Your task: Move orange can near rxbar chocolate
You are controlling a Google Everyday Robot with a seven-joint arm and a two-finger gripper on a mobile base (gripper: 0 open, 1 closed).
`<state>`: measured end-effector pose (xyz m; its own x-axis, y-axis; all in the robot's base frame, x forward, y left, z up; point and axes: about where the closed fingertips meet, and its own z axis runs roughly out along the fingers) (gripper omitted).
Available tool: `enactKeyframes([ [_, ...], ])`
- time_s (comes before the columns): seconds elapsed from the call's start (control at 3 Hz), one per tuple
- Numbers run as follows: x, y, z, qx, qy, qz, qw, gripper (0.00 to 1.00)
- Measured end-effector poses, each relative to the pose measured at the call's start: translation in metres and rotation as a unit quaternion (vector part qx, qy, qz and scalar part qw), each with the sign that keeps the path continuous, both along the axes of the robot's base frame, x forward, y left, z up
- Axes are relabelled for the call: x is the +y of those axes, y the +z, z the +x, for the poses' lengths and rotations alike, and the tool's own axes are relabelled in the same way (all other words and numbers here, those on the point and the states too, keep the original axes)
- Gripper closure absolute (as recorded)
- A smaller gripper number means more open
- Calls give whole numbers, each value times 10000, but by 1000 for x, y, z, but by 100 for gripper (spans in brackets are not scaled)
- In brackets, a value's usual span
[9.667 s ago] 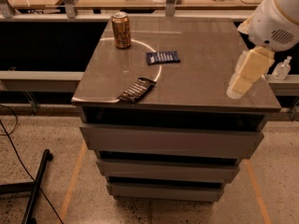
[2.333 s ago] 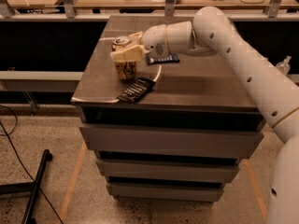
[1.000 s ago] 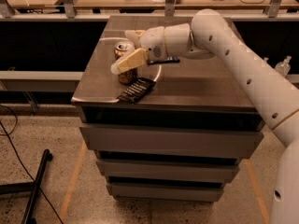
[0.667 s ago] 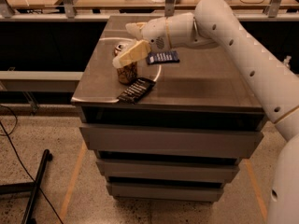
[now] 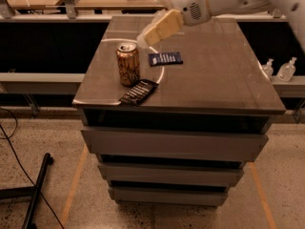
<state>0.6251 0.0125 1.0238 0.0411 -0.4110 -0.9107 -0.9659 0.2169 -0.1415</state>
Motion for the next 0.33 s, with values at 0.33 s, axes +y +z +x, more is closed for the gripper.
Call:
enactKeyframes([
  [0.33,-9,12,-8,-103,-94,-36,9999,0],
])
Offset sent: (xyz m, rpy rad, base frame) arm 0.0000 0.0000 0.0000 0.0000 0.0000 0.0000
